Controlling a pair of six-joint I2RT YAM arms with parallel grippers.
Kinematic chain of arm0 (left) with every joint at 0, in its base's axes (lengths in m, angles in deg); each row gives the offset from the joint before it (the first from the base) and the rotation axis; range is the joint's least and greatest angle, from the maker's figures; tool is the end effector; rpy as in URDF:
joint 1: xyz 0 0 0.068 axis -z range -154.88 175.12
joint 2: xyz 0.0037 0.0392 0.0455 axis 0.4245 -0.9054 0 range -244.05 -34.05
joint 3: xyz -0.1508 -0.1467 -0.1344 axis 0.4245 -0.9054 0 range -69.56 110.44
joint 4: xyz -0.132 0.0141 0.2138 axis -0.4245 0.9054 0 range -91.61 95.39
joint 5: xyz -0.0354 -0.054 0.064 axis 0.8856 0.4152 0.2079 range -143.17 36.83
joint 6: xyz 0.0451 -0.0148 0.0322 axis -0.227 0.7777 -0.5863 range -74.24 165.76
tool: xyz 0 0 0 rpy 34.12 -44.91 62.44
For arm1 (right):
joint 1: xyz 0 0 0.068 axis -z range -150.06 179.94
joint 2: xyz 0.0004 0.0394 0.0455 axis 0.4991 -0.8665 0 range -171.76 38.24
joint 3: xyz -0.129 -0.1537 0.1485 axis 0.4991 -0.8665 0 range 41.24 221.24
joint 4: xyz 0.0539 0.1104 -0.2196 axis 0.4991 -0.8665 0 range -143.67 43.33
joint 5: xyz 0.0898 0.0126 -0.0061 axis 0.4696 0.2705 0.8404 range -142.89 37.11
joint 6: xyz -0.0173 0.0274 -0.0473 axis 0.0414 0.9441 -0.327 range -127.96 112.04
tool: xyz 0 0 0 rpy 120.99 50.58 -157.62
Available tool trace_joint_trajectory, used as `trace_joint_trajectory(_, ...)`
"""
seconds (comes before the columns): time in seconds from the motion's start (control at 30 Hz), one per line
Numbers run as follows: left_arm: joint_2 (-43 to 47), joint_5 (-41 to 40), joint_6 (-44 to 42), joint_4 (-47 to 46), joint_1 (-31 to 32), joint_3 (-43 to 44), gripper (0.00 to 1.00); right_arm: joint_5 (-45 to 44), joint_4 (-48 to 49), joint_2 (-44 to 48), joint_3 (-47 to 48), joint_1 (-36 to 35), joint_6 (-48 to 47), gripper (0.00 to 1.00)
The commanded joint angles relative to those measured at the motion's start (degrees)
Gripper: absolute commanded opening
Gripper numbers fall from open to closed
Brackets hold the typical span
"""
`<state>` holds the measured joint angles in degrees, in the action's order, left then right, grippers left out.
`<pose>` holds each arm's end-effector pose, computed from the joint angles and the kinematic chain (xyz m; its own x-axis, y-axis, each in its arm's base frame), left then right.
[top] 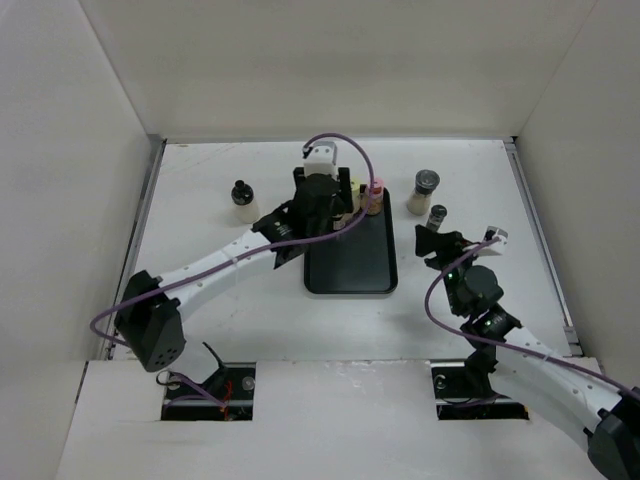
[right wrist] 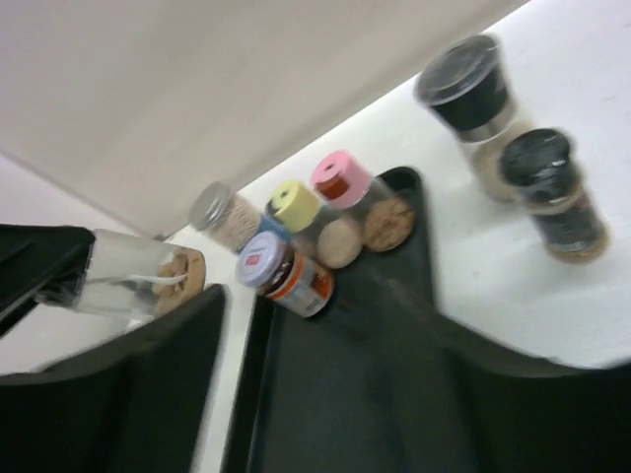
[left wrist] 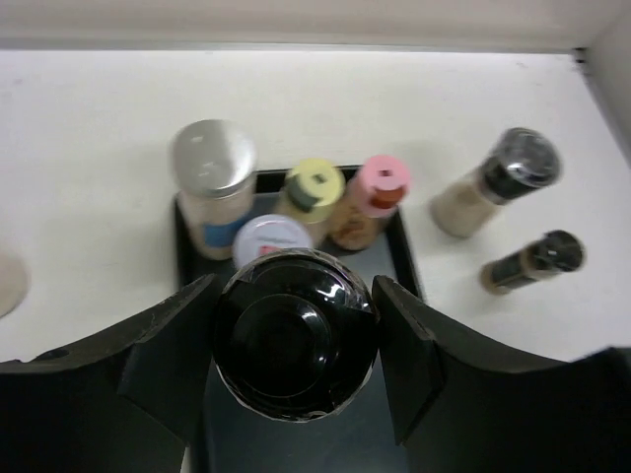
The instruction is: Organize the condiment bottles
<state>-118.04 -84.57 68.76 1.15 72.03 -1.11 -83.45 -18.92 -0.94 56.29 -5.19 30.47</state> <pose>0.2478 -0.2339 0.3130 -0.3090 -0.1579 -0.9379 0.1788 0.9589 -0.2204 0.1601 0.0874 0.2308 -0.0096 0.6476 -0.7619 -0.0951 0.7579 0.6454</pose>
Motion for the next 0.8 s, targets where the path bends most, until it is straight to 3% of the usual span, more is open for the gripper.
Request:
trace_joint_trajectory(0.0,-6.08,3.71,-0.94,-4.6,2.34,5.72,0.3,-5.55,-2.77,2.7,-0.63,2.13,2.96,0.53)
trace_joint_trajectory(0.07,-10.65,5.29,-1.29,-4.88,3.04,10.37,0.3,-6.17,-4.71,4.28,-1.16,3.79,4.27,0.34)
trace_joint_trajectory(0.17,-16.89,6.35,-3.31,-6.01,3.66,15.82,0.3,-4.95,-6.47,5.16,-1.34,5.21,6.47,0.3)
trace_joint_trajectory(0.23,-21.2,6.17,-4.11,-6.46,3.49,18.99,0.3,-4.33,-6.48,5.25,-1.42,5.56,6.56,0.34)
trace_joint_trajectory(0.3,-24.89,6.09,-4.19,-6.37,2.96,21.28,0.3,-4.15,-6.04,5.08,-1.86,6.0,6.83,0.45)
trace_joint_trajectory(0.47,-28.86,4.51,-4.29,-6.46,1.47,21.64,0.31,-3.45,-5.34,3.85,-1.86,5.83,7.09,0.61)
trace_joint_trajectory(0.77,-33.43,3.36,-4.46,-8.38,0.76,21.03,0.38,-1.51,-3.23,1.91,-1.86,5.91,6.92,0.67)
